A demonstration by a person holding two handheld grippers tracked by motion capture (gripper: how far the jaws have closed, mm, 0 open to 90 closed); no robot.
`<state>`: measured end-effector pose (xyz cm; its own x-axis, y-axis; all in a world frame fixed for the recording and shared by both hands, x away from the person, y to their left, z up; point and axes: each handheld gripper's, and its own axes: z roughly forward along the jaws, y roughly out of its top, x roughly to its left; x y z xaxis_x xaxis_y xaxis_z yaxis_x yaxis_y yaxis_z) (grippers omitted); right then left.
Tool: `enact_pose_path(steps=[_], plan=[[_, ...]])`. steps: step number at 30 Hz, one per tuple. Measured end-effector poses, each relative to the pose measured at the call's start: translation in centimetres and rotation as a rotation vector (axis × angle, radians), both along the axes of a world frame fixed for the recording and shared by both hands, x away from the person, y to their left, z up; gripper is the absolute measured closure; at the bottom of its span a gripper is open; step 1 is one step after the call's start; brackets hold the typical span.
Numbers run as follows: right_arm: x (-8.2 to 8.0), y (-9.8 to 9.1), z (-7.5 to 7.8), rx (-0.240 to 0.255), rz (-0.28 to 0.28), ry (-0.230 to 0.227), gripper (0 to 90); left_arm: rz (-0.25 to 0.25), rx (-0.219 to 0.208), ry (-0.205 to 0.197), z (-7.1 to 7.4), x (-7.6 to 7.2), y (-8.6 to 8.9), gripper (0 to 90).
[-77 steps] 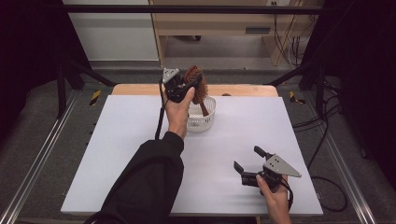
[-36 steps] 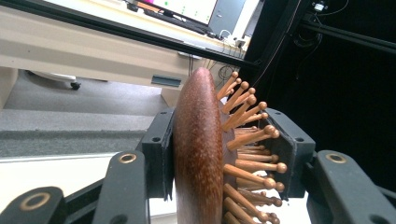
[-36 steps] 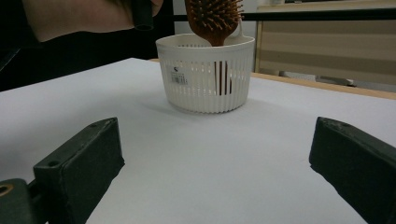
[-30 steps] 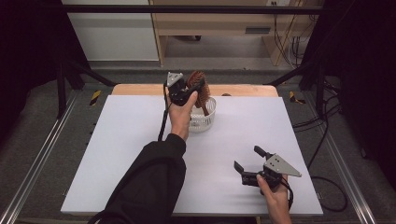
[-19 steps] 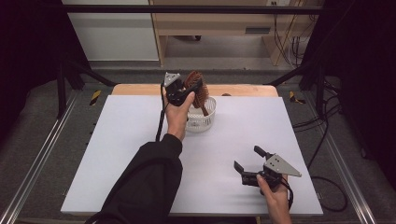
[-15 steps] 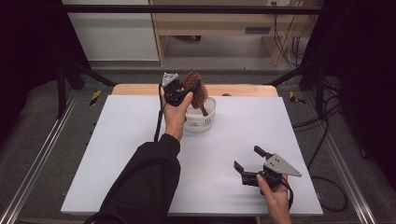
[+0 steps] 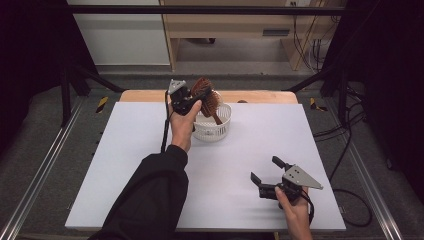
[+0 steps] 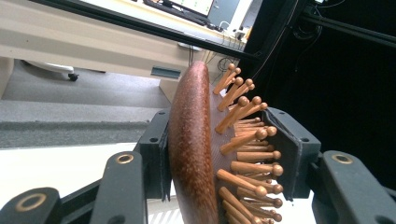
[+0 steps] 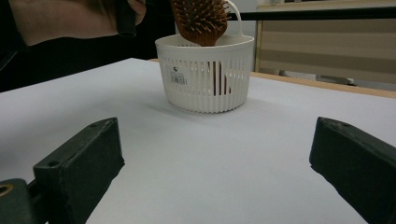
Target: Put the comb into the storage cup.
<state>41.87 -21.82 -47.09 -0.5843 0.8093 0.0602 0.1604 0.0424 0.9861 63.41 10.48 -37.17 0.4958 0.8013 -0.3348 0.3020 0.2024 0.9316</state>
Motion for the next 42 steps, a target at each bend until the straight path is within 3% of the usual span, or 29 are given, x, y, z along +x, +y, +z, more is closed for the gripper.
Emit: enact_pose_path(steps=[42], plan=[[0.0, 0.1, 0.0, 0.002, -0.001, 0.003, 2.9, 0.002, -0.04, 0.033, -1.4, 0.0, 2.5, 45.2]])
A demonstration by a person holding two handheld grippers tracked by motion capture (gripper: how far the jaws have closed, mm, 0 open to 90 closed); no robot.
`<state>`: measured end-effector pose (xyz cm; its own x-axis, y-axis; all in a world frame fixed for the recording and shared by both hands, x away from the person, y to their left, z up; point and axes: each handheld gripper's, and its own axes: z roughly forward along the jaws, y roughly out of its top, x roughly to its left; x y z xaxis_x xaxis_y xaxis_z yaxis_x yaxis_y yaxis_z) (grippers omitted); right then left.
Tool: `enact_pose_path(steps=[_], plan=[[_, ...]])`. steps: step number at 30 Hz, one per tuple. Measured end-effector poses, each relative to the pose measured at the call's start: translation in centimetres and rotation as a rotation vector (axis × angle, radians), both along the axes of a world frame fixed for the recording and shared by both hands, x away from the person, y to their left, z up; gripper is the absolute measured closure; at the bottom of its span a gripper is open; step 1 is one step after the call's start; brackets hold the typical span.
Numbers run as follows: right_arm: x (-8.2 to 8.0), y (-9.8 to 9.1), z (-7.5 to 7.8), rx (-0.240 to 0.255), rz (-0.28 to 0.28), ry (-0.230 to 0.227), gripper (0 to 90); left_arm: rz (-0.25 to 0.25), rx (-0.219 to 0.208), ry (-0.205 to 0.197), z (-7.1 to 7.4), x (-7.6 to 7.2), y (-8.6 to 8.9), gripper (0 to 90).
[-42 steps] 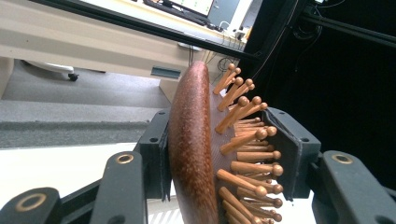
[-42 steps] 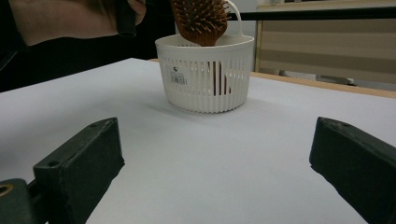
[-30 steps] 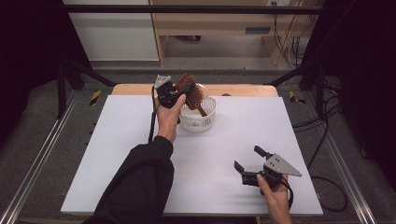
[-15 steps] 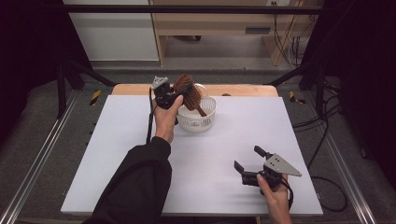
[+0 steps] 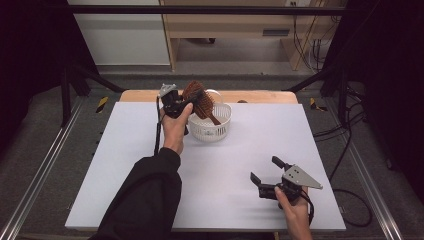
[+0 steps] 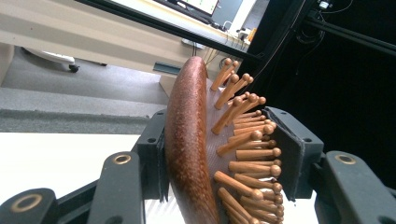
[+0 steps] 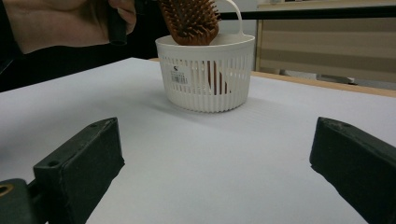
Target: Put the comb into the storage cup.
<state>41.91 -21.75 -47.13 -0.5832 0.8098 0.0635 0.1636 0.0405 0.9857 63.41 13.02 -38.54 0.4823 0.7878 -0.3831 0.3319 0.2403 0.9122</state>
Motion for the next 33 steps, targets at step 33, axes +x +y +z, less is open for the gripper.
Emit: enact_pose_path(steps=[33], plan=[[0.0, 0.0, 0.0, -0.003, 0.003, 0.001, 2.9, 0.011, -0.024, 0.022, -1.0, 0.0, 1.4, 44.2]])
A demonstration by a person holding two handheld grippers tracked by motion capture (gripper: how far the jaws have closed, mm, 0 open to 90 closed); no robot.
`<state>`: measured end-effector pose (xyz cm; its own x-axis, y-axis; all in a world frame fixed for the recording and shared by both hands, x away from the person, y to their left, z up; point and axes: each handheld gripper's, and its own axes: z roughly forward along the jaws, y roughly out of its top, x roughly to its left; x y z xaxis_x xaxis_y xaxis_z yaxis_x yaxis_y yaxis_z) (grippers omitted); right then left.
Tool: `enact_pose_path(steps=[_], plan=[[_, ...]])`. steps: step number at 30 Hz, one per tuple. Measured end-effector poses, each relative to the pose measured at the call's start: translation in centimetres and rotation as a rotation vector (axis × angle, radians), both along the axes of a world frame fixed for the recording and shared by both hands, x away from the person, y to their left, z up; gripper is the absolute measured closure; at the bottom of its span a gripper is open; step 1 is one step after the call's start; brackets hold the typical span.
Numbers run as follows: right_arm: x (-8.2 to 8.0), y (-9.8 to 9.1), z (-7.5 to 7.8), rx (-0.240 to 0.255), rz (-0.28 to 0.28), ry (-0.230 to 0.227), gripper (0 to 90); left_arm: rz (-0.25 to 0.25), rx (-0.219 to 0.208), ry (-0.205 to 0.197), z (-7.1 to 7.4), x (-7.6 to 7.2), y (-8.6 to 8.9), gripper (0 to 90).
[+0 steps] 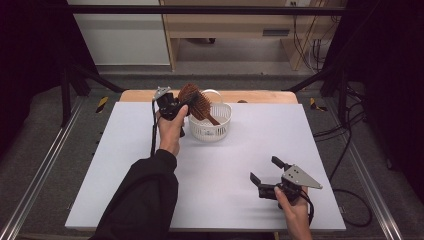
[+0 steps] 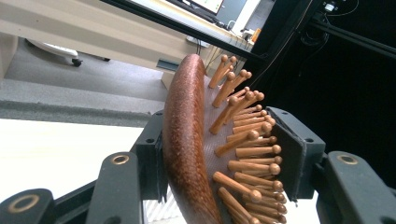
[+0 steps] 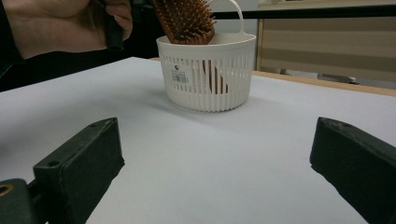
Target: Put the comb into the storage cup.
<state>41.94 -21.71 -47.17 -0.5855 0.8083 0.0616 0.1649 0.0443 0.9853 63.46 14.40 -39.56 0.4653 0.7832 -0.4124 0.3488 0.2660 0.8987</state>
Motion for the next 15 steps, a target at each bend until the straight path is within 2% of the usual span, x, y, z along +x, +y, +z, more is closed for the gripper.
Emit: enact_pose_path(steps=[15], plan=[[0.0, 0.05, -0.02, -0.001, 0.004, 0.002, 2.9, 0.005, -0.005, 0.008, -0.37, 0.03, 0.5, 43.9]])
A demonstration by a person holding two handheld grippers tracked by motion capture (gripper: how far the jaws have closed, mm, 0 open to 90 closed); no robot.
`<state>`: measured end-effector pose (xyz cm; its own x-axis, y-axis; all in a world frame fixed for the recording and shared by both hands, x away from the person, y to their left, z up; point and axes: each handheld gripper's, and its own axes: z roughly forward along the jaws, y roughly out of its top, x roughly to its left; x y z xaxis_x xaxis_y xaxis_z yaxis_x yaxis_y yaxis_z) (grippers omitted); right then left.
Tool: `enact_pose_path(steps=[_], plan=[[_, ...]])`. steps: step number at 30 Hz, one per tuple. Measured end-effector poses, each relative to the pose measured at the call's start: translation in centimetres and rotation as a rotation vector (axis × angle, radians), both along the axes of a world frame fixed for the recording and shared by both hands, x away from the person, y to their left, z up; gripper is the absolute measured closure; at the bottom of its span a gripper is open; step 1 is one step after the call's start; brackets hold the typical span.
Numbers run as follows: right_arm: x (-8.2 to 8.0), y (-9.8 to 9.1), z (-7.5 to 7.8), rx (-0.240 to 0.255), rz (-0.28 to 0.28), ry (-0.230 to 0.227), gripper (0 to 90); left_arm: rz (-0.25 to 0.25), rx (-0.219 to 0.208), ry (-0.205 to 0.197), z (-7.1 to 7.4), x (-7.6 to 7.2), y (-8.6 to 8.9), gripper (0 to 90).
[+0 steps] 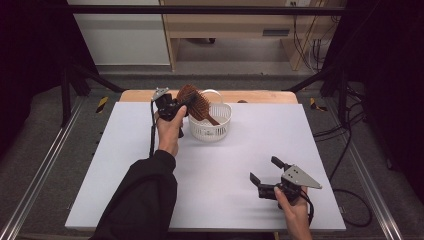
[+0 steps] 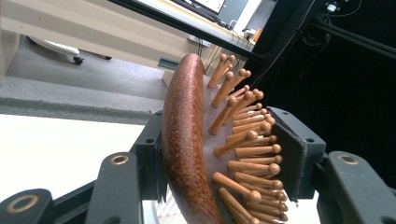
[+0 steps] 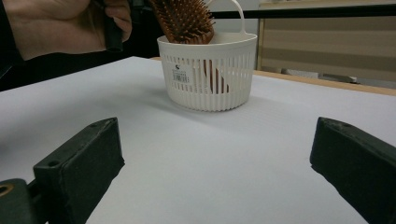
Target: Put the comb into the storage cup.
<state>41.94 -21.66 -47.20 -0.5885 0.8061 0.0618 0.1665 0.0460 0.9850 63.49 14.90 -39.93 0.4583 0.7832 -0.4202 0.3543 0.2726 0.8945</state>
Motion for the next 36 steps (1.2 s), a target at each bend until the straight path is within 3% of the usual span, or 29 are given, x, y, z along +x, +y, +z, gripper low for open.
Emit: enact_pose_path(steps=[31, 36], plan=[[0.1, 0.2, -0.1, -0.004, 0.01, 0.002, 2.8, 0.013, 0.0, 0.025, -0.6, 0.2, 1.3, 41.7], [0.1, 0.2, -0.1, -0.004, 0.012, 0.004, 2.8, 0.016, -0.026, 0.035, -1.0, 0.2, 1.6, 41.6]])
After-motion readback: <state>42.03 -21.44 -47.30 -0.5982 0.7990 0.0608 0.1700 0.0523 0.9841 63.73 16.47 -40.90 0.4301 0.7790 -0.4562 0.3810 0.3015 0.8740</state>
